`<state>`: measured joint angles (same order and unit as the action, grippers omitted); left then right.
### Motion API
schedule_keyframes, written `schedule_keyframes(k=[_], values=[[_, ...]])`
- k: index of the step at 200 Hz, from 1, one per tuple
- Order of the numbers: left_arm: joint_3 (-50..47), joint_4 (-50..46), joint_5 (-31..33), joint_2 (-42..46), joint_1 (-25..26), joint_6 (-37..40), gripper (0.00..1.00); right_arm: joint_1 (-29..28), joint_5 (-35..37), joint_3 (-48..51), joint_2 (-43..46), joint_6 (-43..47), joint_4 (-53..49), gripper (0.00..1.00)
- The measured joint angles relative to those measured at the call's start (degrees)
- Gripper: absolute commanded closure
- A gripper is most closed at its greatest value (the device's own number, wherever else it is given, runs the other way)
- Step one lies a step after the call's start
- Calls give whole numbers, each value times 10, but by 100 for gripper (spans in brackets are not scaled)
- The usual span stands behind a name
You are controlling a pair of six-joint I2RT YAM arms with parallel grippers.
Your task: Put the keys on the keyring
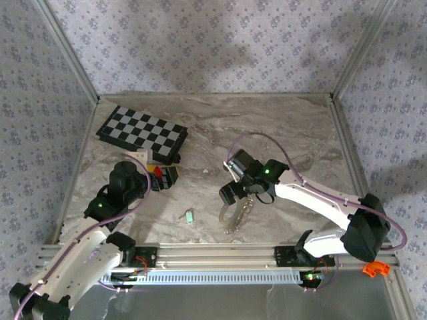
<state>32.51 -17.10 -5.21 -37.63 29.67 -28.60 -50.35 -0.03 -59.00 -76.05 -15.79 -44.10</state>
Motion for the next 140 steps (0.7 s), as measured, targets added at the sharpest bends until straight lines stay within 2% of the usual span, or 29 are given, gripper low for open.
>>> schedule_keyframes(k=[30, 62, 83, 107, 140], values=[[0, -17, -11, -17, 78, -21, 10, 30, -50, 48, 36, -37, 8, 3], [0, -20, 6, -63, 204, -64, 15, 90, -73, 105, 106, -69, 28, 2], [-5, 1, 23, -102, 269, -97, 20, 129, -85, 144, 154, -84, 56, 3], [-9, 28, 35, -165, 314, -134, 23, 154, -92, 184, 195, -98, 79, 2], [-4, 58, 37, -261, 356, -170, 33, 165, -94, 204, 227, -104, 102, 2]])
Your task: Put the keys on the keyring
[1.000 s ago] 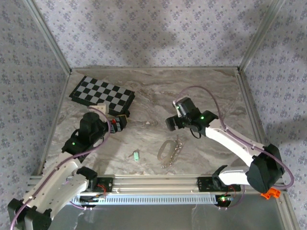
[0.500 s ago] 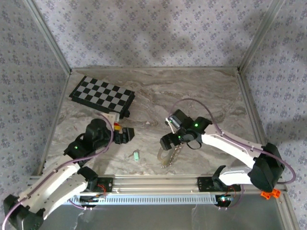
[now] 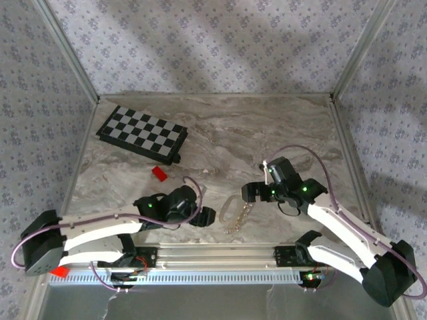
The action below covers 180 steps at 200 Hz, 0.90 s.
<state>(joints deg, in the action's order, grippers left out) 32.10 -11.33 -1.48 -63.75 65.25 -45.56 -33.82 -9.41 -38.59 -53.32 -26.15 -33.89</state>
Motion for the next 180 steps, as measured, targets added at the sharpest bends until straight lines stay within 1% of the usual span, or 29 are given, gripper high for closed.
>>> schedule_keyframes(k=[8, 27, 64, 109, 152, 180], values=[[2, 9, -1, -20, 7, -7, 35, 0, 0, 4, 9, 0, 4, 2], [7, 31, -6, -54, 19, -27, 38, 2, 0, 17, 32, -1, 10, 2], [17, 72, -17, -100, 31, -54, 45, 10, -1, 39, 61, -5, 14, 1], [21, 95, -28, -132, 41, -78, 46, 15, -1, 44, 64, -5, 18, 1], [23, 101, -32, -155, 50, -96, 51, 21, -5, 51, 81, -4, 20, 0], [28, 102, -32, -169, 54, -105, 52, 29, -10, 51, 81, -4, 20, 0]])
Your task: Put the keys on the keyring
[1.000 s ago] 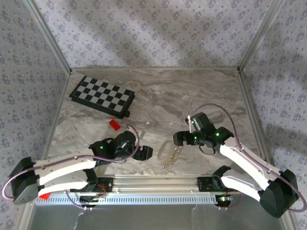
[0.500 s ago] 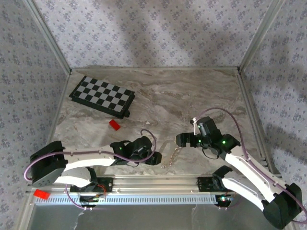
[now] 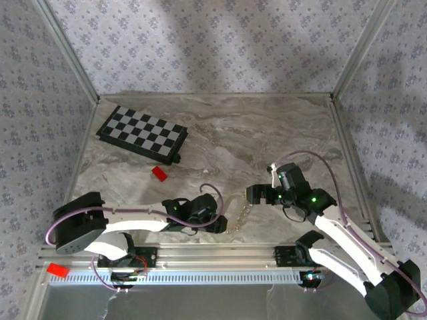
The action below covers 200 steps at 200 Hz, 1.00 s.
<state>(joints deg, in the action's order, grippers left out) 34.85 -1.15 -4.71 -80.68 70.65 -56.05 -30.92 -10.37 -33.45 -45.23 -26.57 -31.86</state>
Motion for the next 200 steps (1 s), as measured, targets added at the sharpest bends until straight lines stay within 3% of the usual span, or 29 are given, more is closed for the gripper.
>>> schedule_keyframes(k=[200], values=[[22, 27, -22, -67, 12, -23, 68, 55, -40, 18, 3, 11, 9, 0]])
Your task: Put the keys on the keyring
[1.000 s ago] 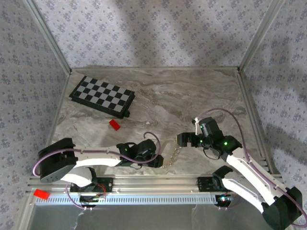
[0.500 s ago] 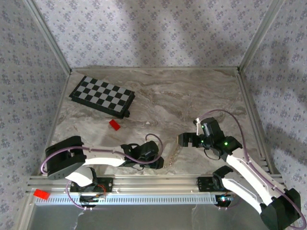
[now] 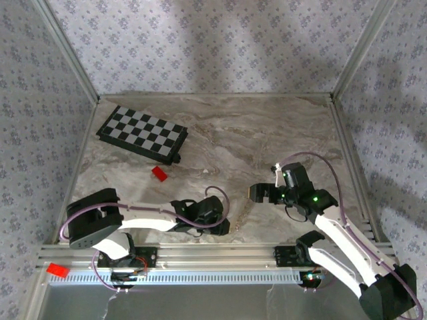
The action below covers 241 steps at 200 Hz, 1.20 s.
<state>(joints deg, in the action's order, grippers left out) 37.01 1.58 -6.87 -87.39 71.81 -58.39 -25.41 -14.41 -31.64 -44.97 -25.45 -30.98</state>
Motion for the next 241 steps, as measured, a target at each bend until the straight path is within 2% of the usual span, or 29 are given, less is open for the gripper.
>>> schedule_keyframes(k=[241], values=[[23, -5, -11, -31, 13, 0, 91, 21, -11, 7, 21, 9, 0, 0]])
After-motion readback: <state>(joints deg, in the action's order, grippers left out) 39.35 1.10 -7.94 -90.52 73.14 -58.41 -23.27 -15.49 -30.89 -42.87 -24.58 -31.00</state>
